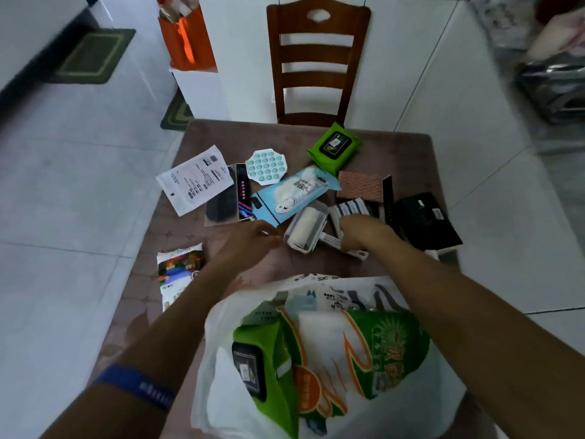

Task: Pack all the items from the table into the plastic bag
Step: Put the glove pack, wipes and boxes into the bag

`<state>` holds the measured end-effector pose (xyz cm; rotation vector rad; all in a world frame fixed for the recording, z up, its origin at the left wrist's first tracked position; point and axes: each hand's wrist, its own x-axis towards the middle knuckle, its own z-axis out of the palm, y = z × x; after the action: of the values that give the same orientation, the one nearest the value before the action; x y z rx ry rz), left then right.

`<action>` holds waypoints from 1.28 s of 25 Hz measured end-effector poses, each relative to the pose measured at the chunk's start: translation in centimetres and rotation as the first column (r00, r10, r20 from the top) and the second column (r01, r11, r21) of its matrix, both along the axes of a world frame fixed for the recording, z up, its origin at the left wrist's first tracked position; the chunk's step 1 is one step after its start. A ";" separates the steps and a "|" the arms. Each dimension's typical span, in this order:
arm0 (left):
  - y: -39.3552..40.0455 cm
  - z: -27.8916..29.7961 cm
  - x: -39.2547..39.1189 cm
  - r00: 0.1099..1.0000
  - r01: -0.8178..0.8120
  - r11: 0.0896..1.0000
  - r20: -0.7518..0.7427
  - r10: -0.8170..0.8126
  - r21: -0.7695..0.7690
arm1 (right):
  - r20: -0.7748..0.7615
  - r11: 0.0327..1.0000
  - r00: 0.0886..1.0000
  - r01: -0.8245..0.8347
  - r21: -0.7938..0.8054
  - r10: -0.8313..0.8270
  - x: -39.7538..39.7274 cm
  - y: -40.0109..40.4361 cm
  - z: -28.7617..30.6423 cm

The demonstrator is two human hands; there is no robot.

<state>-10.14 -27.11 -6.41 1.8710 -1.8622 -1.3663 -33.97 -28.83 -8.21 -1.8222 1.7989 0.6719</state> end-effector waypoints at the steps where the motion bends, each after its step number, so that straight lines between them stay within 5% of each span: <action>1: 0.3 0.0 0.0 0.999 0.009 1.000 -0.034 -0.009 -0.021 | -0.022 1.000 1.000 0.009 0.010 -0.009 0.0 0.0 -1.8; 6: 1.9 3.9 0.4 0.977 0.026 1.000 -0.210 -0.029 -0.018 | 0.046 0.996 0.997 0.068 -0.057 -0.065 0.2 -0.3 -5.7; 10: 4.3 10.9 1.5 0.849 0.330 0.932 -0.384 -0.362 -0.149 | 0.251 0.964 0.937 0.262 -0.053 -0.241 -1.4 0.7 -1.7; 11: 5.0 12.2 1.5 0.808 0.448 0.876 -0.338 -0.482 -0.178 | 0.319 0.943 0.902 0.327 -0.069 -0.289 -2.0 1.7 0.3; 13: 5.9 13.1 1.4 0.736 0.669 0.730 -0.015 -0.677 -0.139 | 0.486 0.879 0.795 0.465 -0.101 -0.364 -3.1 4.4 5.3; 16: 6.3 12.3 0.9 0.597 0.770 0.637 0.401 -0.695 -0.043 | 0.629 0.813 0.704 0.550 -0.190 -0.329 -3.6 10.3 12.9; 19: 6.2 11.4 1.0 0.698 0.667 0.740 0.426 -0.576 -0.091 | 0.708 0.805 0.669 0.537 -0.252 -0.224 -3.2 17.1 18.8; 22: 5.9 10.8 1.5 0.810 0.554 0.815 0.339 -0.478 -0.173 | 0.788 0.842 0.575 0.520 -0.145 -0.219 -2.1 23.1 21.7; 28: 5.6 11.3 2.8 0.784 0.607 0.781 0.272 -0.559 -0.146 | 0.654 0.945 0.741 0.302 -0.125 -0.150 2.2 23.0 16.3; 32: 5.2 10.7 2.9 0.807 0.585 0.789 0.237 -0.541 -0.188 | 0.508 0.975 0.857 0.030 -0.222 0.089 3.0 18.4 13.0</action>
<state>-7.21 -21.89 4.33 1.3872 -2.6949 -1.0383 -30.93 -10.38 4.83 -1.9385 1.5223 -0.0328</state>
